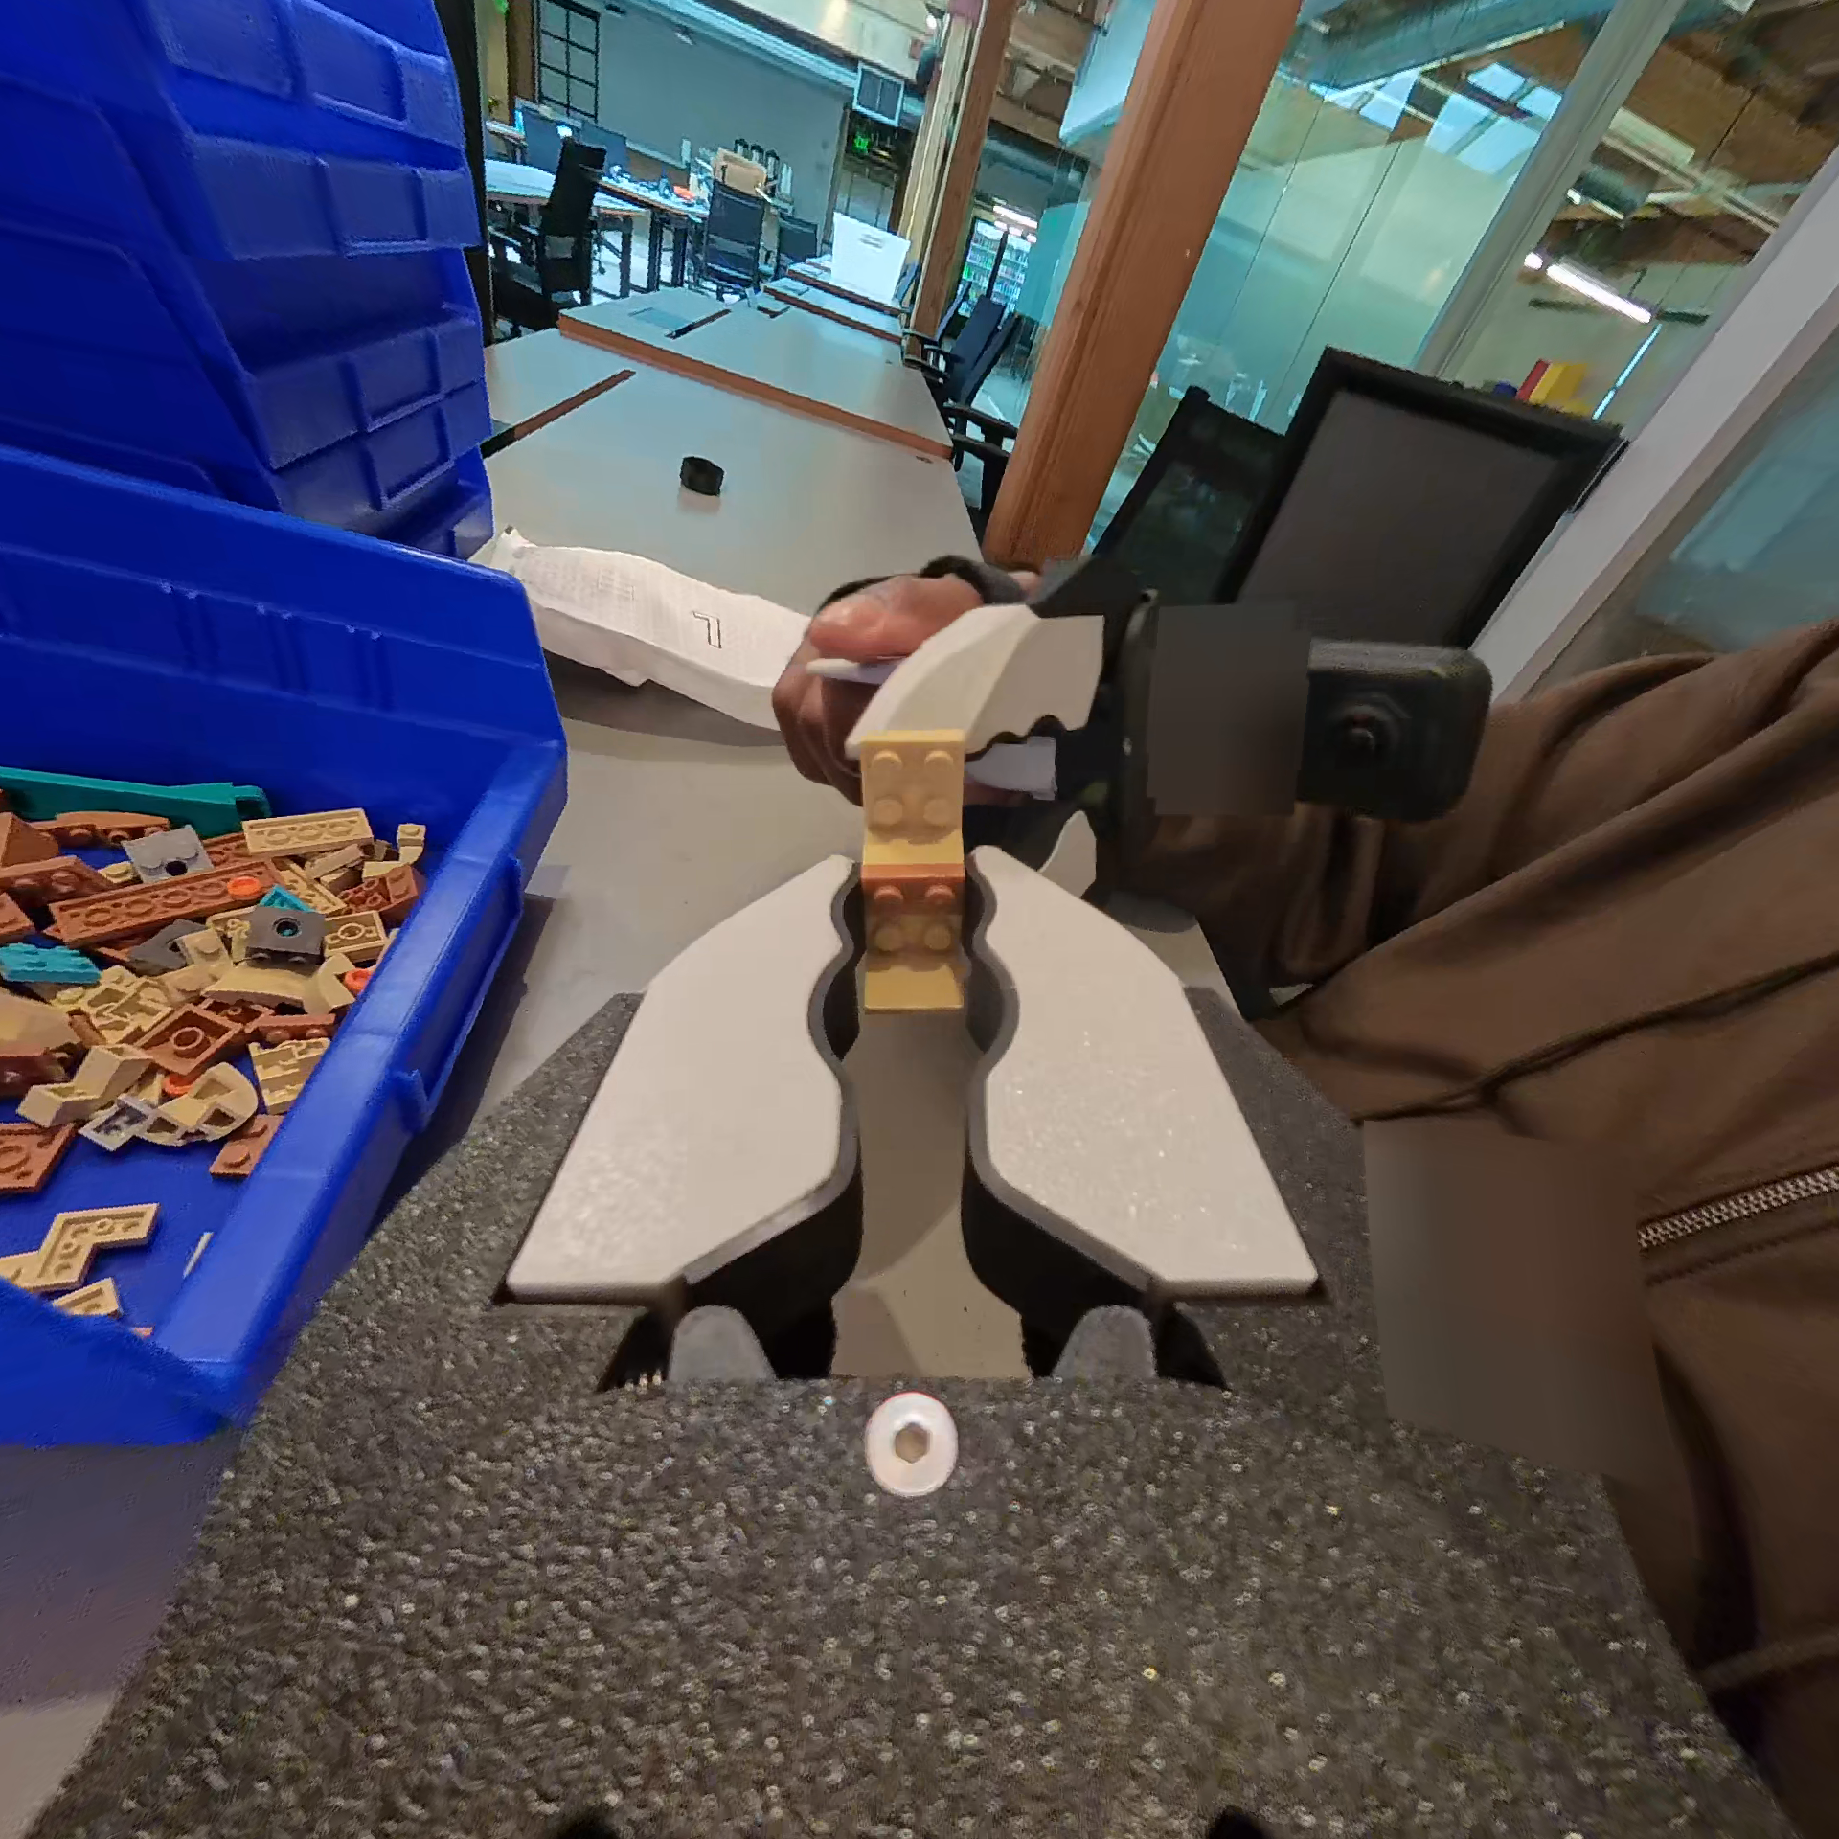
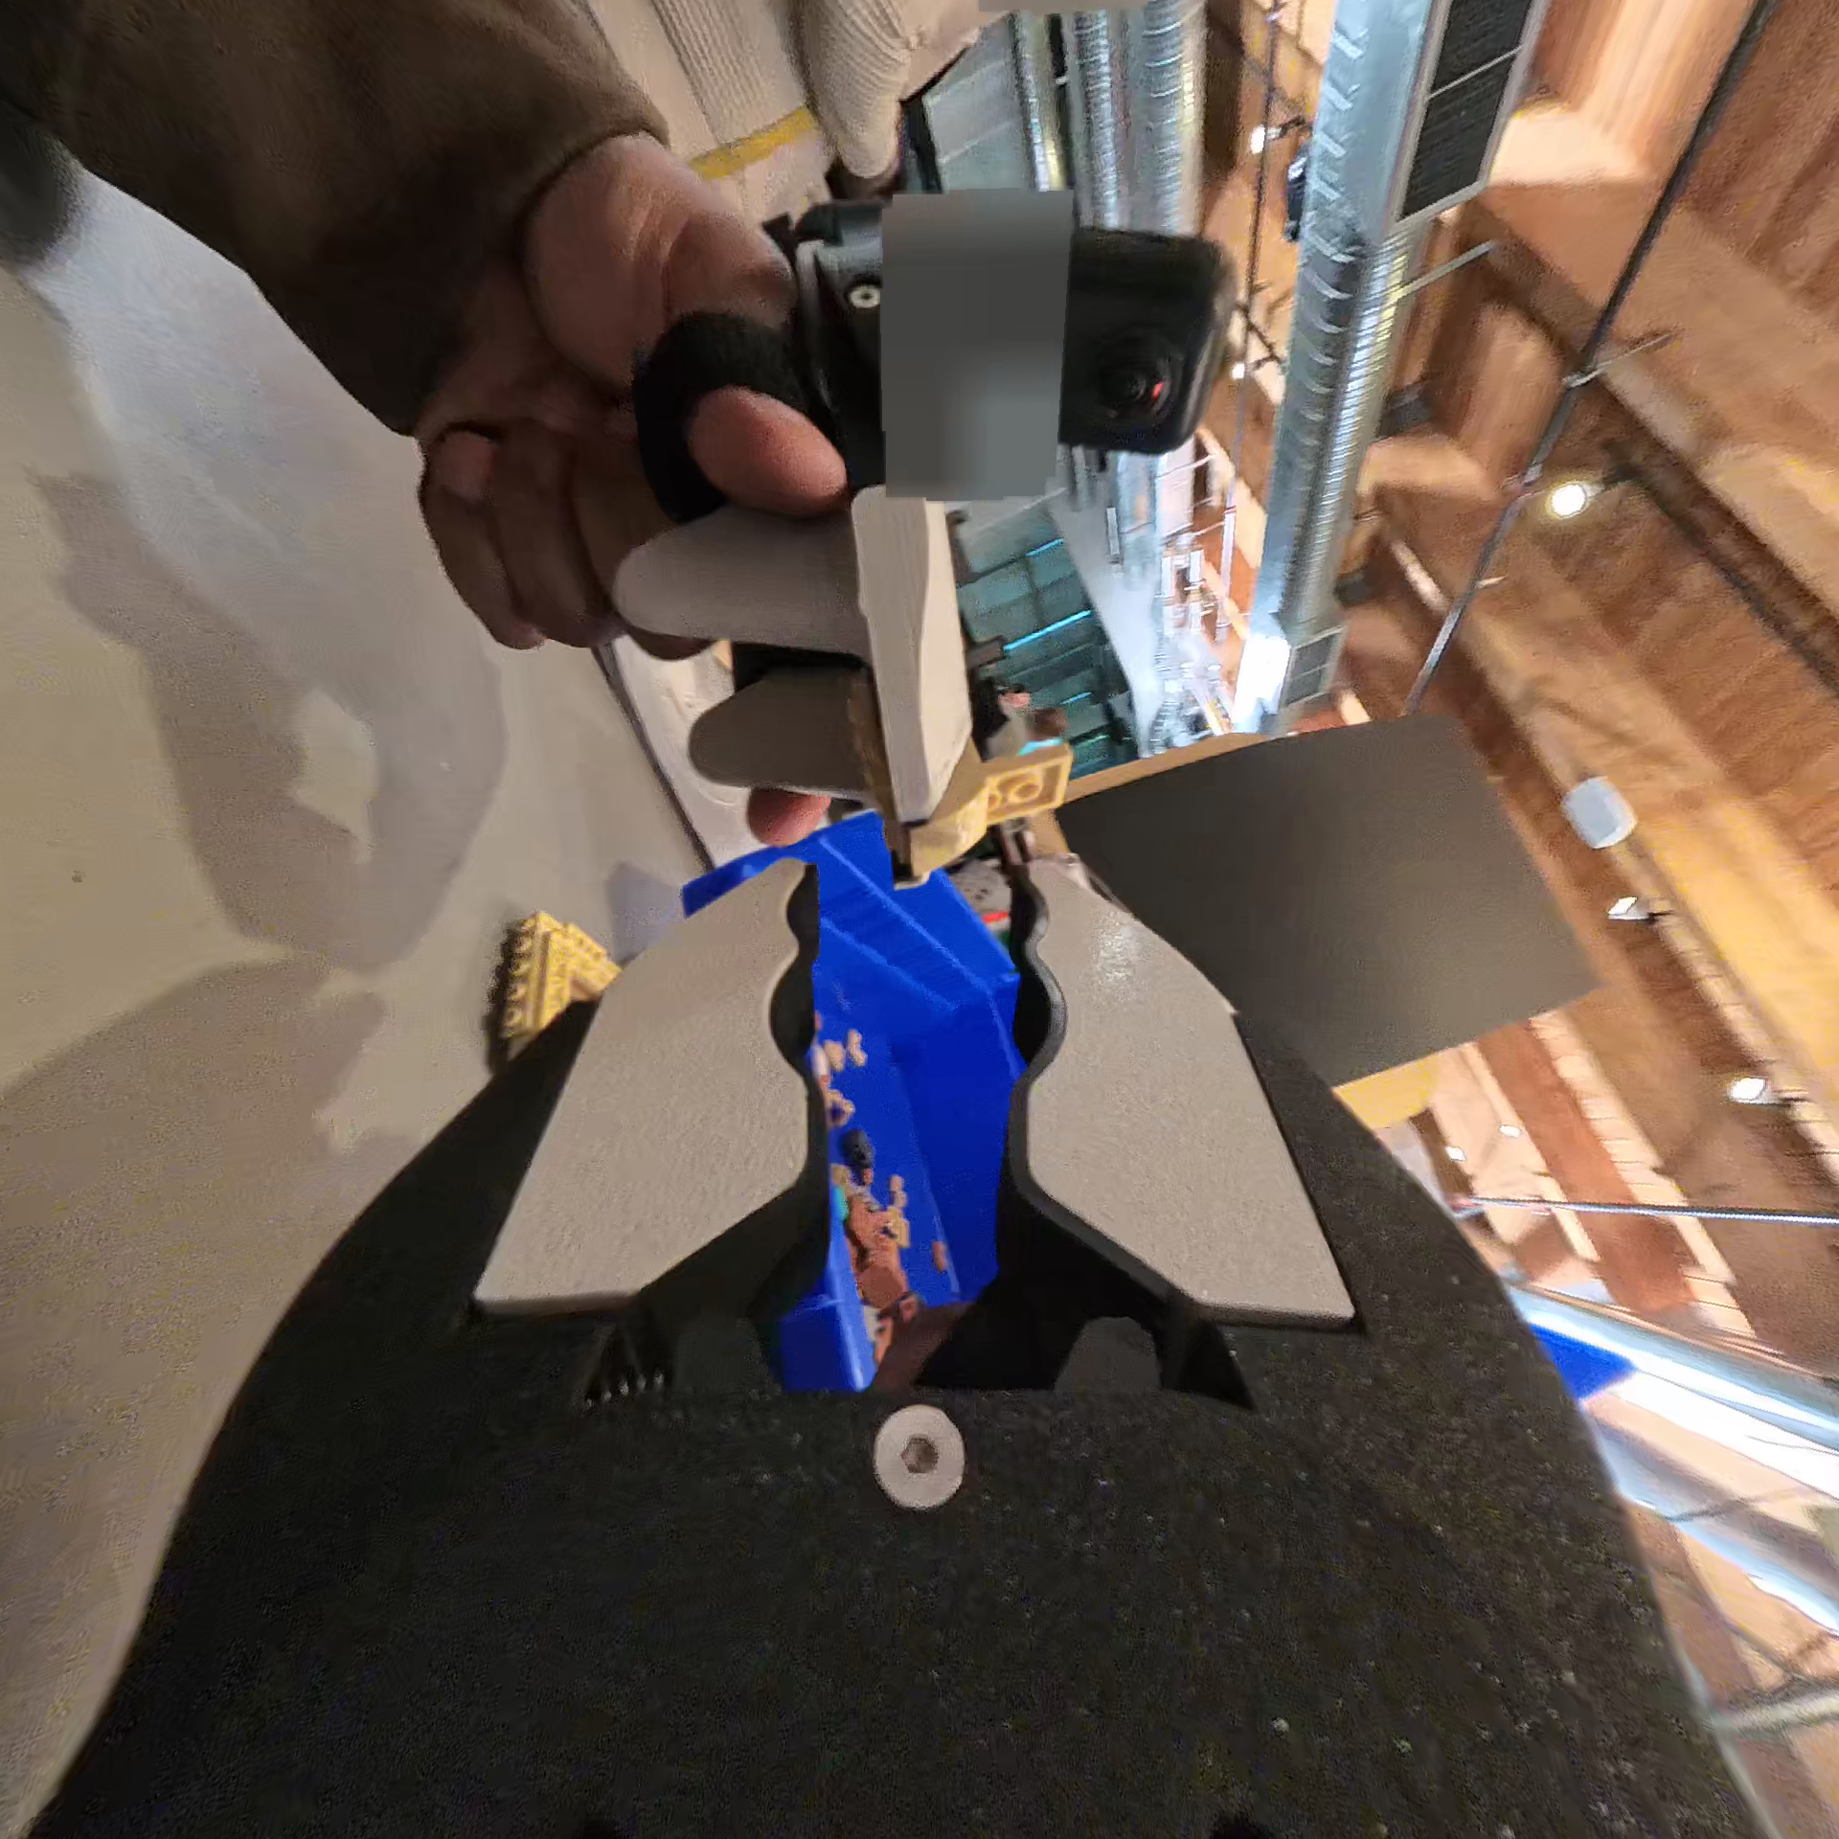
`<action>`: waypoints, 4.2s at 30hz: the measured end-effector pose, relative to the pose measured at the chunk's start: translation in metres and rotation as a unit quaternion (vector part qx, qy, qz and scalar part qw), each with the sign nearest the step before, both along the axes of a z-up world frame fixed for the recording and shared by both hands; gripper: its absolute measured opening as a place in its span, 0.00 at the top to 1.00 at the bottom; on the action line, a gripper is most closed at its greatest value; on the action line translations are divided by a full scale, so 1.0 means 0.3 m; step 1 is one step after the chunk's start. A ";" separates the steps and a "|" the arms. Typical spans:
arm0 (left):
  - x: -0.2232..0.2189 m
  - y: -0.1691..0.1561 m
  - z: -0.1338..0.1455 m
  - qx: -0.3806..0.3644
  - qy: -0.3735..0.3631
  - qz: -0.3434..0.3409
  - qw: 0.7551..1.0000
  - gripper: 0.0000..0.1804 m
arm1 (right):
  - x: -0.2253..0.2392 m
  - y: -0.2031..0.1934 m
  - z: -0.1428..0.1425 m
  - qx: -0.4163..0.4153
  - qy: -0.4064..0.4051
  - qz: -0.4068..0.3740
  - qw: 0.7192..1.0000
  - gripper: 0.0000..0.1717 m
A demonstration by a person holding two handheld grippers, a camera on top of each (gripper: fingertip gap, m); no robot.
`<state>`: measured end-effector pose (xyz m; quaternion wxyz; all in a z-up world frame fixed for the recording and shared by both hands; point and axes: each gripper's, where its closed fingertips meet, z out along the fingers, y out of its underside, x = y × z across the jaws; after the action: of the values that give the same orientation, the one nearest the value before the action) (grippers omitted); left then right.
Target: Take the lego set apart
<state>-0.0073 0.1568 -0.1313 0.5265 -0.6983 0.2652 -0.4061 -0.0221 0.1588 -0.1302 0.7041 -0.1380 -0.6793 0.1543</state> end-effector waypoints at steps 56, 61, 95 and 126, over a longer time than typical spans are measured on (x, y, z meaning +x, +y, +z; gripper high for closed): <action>0.079 -0.075 0.014 0.180 0.149 -0.037 0.972 0.91 | 0.098 -0.092 0.014 -0.366 -0.165 0.189 0.896 0.90; 0.072 -0.066 -0.003 0.166 0.161 -0.034 0.972 0.91 | 0.093 -0.081 -0.005 -0.367 -0.190 0.175 0.894 0.90; 0.022 -0.077 -0.411 0.000 0.427 -0.088 0.900 0.90 | 0.168 0.002 -0.018 -0.397 -0.204 0.198 0.873 0.91; 0.107 -0.032 -0.043 0.161 0.175 -0.018 0.971 0.91 | 0.133 -0.051 -0.080 -0.407 -0.243 0.201 0.857 0.91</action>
<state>0.0250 0.1472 -0.1441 0.5701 -0.6592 0.4280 -0.2391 0.0178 0.1434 -0.1542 0.3510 -0.3057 -0.7185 0.5168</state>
